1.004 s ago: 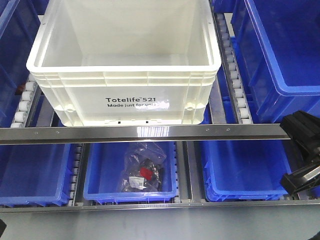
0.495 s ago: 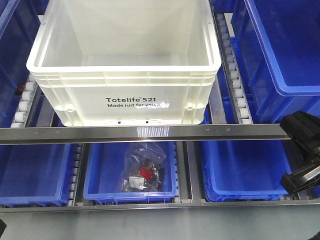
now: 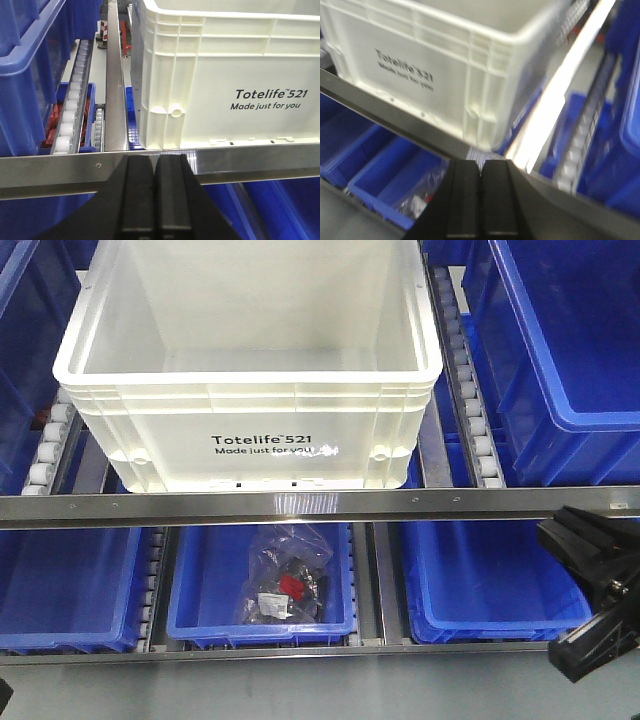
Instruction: Place moving items into box and shelve
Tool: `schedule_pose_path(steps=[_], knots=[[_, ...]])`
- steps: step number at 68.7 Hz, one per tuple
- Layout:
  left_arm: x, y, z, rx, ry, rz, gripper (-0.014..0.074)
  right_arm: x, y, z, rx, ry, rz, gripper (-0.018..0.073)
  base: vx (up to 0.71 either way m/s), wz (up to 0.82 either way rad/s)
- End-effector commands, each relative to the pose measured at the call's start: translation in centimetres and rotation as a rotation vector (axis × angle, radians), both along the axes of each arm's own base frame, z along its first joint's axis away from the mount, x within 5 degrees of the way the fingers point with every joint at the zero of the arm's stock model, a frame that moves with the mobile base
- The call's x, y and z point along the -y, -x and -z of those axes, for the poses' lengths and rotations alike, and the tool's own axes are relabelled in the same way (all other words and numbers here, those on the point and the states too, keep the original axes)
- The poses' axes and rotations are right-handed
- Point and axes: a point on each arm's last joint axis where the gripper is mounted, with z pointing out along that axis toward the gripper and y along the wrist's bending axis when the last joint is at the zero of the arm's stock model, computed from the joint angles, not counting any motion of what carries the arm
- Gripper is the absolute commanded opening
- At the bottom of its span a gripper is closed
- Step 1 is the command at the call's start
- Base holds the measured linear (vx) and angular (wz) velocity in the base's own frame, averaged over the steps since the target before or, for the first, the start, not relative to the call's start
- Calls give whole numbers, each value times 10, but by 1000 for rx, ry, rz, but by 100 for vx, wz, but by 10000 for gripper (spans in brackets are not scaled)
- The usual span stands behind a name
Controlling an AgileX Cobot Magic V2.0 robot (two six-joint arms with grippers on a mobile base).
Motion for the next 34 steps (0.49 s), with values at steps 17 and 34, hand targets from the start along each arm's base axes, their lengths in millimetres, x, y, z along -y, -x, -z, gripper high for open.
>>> schedule_pose_path(steps=[17, 34], knots=[[0, 0, -2, 76, 10, 4, -27, 21, -10, -15, 172, -156, 290, -15, 0, 0], [0, 0, -2, 76, 10, 4, -27, 19, 21, 43, 315, -367, 218, -15, 0, 0]])
